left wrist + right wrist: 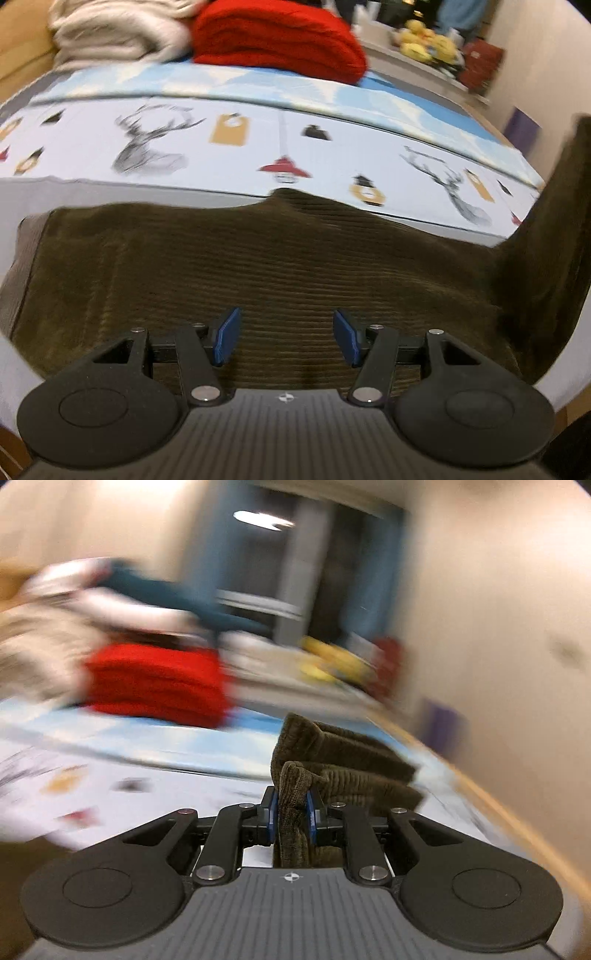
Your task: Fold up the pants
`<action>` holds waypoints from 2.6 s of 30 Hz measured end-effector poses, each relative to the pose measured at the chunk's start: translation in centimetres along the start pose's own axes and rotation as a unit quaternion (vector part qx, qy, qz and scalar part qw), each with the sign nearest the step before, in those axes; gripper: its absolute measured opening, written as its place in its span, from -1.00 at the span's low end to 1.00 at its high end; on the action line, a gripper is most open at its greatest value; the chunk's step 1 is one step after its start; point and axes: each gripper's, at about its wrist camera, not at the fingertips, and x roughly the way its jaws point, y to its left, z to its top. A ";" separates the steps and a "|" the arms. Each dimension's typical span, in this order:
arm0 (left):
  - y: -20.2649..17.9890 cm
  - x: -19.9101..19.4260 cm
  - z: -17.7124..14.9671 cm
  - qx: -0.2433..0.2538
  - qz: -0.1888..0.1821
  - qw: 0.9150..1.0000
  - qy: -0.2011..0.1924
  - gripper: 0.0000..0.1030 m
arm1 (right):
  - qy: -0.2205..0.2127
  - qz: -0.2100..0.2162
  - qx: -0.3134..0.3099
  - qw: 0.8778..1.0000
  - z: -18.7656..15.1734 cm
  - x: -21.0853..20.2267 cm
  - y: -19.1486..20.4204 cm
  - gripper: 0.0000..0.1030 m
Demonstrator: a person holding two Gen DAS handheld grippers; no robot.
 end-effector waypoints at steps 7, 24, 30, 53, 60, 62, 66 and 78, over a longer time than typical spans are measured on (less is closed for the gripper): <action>3.6 -0.5 -0.5 -0.018 0.019 1.000 0.013 0.18 | 0.072 0.216 -0.207 0.952 -9.6 -2.1 16.5 -0.67; 6.7 -1.2 -2.5 -0.041 0.028 0.998 0.042 0.24 | 0.174 0.241 -0.137 0.945 -9.8 -1.2 16.4 -0.02; 5.6 -0.9 -2.7 -0.072 -0.017 0.996 0.042 0.24 | 0.172 0.249 -0.136 0.944 -11.3 0.1 17.4 0.01; -0.2 3.2 -0.8 -0.109 -0.089 0.985 0.097 -0.75 | 0.116 0.332 -0.106 0.930 -9.5 -1.1 14.9 -0.71; 1.8 2.7 -2.7 -0.090 -0.049 0.984 0.145 -0.69 | 0.163 0.396 -0.090 0.899 -10.3 -1.6 13.8 -0.65; 1.8 2.8 -2.6 -0.081 -0.018 0.988 0.132 -0.66 | 0.205 0.383 -0.136 0.890 -12.2 -1.4 14.8 -0.63; 0.6 0.9 -1.3 -0.074 -0.074 0.993 0.061 -0.48 | 0.172 0.384 -0.081 0.904 -10.5 -2.4 12.1 -0.62; -4.0 3.8 -1.7 0.018 -0.059 0.992 0.106 -0.38 | 0.325 0.146 0.090 0.930 -13.8 4.3 1.1 -0.41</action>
